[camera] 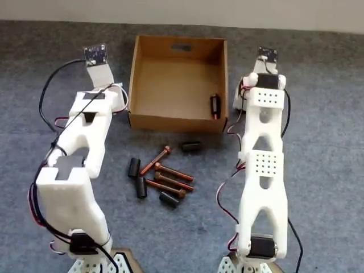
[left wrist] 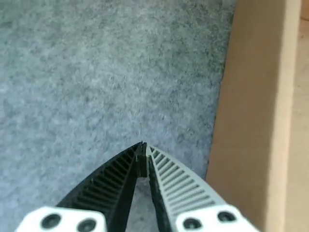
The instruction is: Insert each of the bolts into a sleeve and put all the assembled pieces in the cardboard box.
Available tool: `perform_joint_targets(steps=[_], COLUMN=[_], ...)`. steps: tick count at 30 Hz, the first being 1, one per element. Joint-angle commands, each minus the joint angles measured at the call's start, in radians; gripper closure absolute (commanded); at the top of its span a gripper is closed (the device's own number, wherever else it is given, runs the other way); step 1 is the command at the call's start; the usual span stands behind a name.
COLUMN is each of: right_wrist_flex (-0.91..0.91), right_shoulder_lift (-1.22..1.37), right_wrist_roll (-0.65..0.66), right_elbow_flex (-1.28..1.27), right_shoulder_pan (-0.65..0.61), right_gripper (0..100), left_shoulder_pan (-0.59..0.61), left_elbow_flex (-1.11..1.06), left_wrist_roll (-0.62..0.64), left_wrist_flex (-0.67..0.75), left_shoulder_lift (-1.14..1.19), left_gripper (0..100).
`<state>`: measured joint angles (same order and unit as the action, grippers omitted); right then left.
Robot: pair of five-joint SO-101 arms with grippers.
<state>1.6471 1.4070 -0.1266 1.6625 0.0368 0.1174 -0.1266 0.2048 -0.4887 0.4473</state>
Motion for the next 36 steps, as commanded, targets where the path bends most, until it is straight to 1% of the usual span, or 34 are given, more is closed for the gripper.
perform_joint_targets(steps=[1,7,11,15,19,29,36], right_wrist_flex=[-0.015,0.054,0.088,0.113,0.114,0.114,0.113], right_shoulder_lift=[-0.012,-0.067,-0.116,-0.148,-0.16,-0.188,-0.298], right_wrist_roll=[0.0,0.0,0.002,0.009,0.037,0.029,0.029], right_elbow_flex=[0.101,0.101,0.101,0.101,0.101,0.102,0.102], right_shoulder_pan=[-0.05,-0.114,-0.136,-0.17,-0.193,-0.171,-0.099], right_gripper=[99.2,99.2,99.2,99.2,99.2,99.2,99.2], left_shoulder_pan=[-0.05,-0.077,-0.073,-0.073,-0.073,-0.067,0.012], left_elbow_flex=[0.053,0.044,0.07,0.071,0.07,0.068,0.079], left_wrist_roll=[0.0,-0.002,-0.003,-0.003,-0.005,-0.005,-0.002], left_wrist_flex=[-0.006,-0.014,-0.121,-0.235,-0.296,-0.308,-0.31], left_shoulder_lift=[-0.008,-0.012,-0.024,-0.093,-0.154,-0.173,-0.194], left_gripper=[99,99,99,99,99,99,99])
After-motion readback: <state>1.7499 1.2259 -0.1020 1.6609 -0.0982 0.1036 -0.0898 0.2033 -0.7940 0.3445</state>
